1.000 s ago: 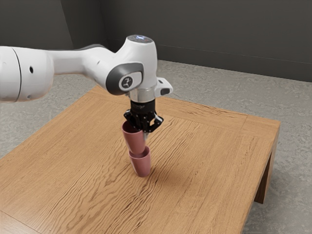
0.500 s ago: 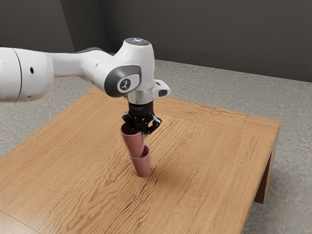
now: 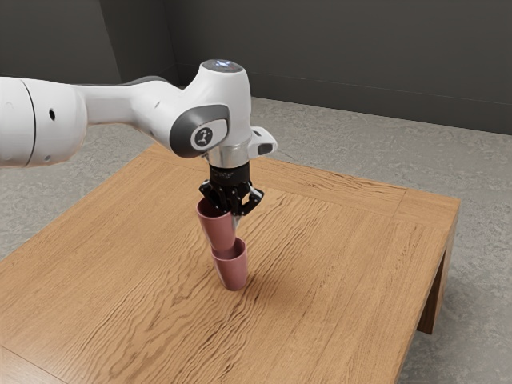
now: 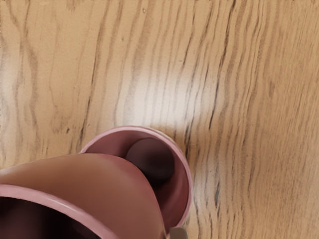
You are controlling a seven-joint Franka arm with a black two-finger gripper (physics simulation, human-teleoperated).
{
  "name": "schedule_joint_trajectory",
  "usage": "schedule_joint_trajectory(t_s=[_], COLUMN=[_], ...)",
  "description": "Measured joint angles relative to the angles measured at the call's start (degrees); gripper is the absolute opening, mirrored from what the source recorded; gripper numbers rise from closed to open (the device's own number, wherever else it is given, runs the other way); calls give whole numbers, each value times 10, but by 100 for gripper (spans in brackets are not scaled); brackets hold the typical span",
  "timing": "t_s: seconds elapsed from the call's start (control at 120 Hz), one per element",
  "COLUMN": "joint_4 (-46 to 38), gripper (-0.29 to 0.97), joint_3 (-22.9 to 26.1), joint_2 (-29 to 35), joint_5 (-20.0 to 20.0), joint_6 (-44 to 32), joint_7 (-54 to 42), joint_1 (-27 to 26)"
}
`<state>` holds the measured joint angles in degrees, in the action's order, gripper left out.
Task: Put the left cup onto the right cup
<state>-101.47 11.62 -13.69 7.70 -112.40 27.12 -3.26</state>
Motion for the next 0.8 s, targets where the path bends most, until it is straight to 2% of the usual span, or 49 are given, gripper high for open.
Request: schedule_joint_trajectory(t_s=[0.8], joint_4=[5], gripper=[-10], joint_3=[2], joint_2=[-21], joint_5=[-1], joint_6=[-1], joint_7=[2], joint_1=[2])
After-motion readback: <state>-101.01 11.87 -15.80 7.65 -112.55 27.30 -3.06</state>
